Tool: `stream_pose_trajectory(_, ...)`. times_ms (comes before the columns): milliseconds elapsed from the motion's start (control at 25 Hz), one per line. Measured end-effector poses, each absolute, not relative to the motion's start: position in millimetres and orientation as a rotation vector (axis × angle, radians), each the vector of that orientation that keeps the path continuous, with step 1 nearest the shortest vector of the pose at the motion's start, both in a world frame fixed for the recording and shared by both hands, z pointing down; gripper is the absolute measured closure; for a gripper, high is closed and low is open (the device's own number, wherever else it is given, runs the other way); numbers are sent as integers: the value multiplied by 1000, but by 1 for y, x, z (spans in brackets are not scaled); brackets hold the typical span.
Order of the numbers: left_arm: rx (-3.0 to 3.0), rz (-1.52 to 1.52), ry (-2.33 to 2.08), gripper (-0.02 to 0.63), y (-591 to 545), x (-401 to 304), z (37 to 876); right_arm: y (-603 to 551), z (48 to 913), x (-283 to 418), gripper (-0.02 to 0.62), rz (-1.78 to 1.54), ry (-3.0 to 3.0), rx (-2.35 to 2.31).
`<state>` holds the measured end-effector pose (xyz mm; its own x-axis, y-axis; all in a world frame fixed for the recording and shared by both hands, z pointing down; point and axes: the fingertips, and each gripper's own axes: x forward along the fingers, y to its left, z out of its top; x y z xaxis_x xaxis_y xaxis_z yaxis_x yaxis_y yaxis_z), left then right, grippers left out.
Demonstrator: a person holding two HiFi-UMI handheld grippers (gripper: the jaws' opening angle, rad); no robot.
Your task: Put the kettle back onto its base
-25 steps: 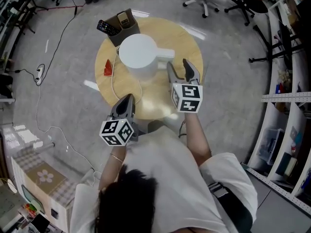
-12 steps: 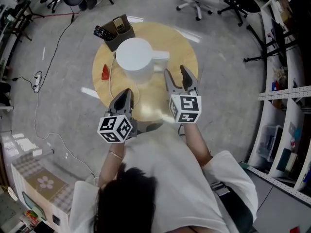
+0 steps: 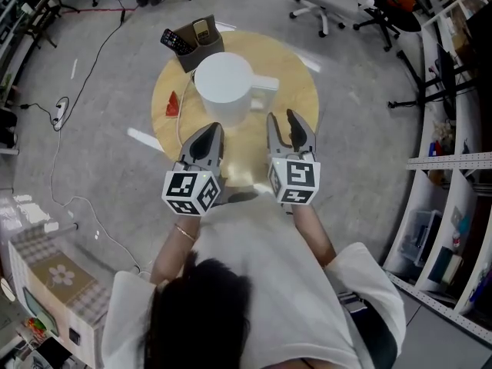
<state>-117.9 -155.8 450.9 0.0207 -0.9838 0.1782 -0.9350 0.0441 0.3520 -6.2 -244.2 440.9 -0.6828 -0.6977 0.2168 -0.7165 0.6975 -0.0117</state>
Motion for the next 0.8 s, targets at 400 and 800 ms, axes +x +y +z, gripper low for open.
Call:
stream_pose_trajectory(400,1956,-155,-1947,580,-159,-110,451,-229,442,-20,523,230,-2742,1064)
stream_pose_trajectory(800,1969,-121,-1930,580,-159,-105,453,-213,455,-33,560,222,-2716,1002)
